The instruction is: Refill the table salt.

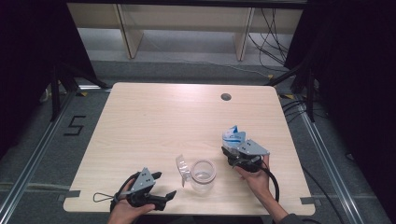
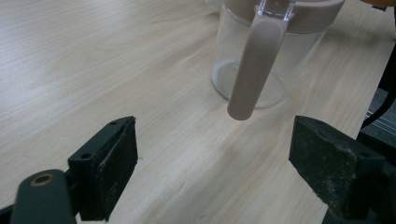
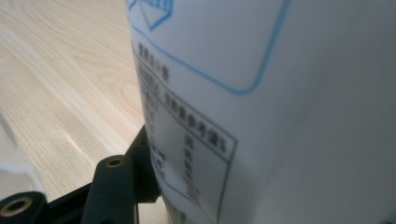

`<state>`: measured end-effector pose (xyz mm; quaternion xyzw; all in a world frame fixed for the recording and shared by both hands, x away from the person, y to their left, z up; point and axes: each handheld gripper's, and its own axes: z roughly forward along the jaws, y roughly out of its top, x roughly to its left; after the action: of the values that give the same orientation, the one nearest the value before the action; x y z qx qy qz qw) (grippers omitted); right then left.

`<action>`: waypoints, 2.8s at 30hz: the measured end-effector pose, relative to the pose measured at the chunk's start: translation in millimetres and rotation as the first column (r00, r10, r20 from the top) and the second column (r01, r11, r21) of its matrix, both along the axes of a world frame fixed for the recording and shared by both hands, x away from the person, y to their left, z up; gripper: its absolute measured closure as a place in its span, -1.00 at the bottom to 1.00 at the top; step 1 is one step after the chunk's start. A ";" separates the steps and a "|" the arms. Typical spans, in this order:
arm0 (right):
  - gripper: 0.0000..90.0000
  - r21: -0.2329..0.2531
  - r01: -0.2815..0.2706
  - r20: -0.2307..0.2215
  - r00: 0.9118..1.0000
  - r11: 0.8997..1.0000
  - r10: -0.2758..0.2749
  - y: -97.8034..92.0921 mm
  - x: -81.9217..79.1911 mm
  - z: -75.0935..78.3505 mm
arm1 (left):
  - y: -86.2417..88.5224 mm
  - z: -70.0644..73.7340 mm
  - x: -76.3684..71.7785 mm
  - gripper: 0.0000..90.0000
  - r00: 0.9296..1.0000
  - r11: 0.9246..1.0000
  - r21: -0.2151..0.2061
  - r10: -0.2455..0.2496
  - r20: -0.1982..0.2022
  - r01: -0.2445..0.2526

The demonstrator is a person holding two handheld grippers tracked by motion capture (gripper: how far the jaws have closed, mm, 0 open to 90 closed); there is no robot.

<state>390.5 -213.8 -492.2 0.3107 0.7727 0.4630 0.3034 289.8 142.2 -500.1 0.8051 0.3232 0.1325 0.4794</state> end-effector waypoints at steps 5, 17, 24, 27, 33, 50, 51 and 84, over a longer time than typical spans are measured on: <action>-0.01 -0.070 -0.004 0.055 0.998 0.998 0.008 -0.8 -8.8 7.3 | -0.1 -0.3 0.6 -0.66 1.000 1.000 -0.001 -0.003 -0.001 0.003; 0.00 -0.216 -0.042 0.163 0.983 0.975 0.079 -3.4 -35.1 19.2 | 1.4 -2.1 2.3 -0.66 1.000 1.000 -0.002 0.010 -0.014 -0.010; 0.00 -0.290 -0.036 0.199 0.975 0.956 0.098 -4.3 -47.4 20.7 | 1.0 -2.0 3.0 -0.66 1.000 1.000 0.001 0.009 -0.014 -0.009; 0.01 -0.333 -0.027 0.217 0.971 0.942 0.105 -3.5 -50.6 21.1 | 0.0 -2.2 2.2 -0.66 0.999 1.000 -0.010 0.024 -0.027 -0.024; 0.00 -0.389 -0.004 0.250 0.962 0.921 0.110 -1.6 -52.8 20.5 | 0.1 -1.9 3.0 -0.66 1.000 1.000 -0.004 0.009 -0.015 -0.009; 0.01 -0.504 0.018 0.291 0.945 0.864 0.150 8.6 -57.3 16.1 | -0.6 -2.3 3.8 -0.66 1.000 1.000 -0.006 0.000 -0.014 0.000; 0.01 -0.516 0.014 0.298 0.940 0.856 0.164 8.8 -56.3 16.7 | -0.2 -2.4 3.9 -0.66 1.000 1.000 -0.001 -0.008 -0.012 0.008; 0.03 -0.637 0.092 0.374 0.905 0.765 0.203 18.0 -63.8 14.1 | -1.2 -2.4 3.6 -0.66 1.000 1.000 0.008 -0.002 -0.022 0.003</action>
<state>326.7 -195.8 -478.2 0.0572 0.8084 0.2356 0.5364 293.5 140.9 -502.5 0.8087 0.3268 0.1245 0.4729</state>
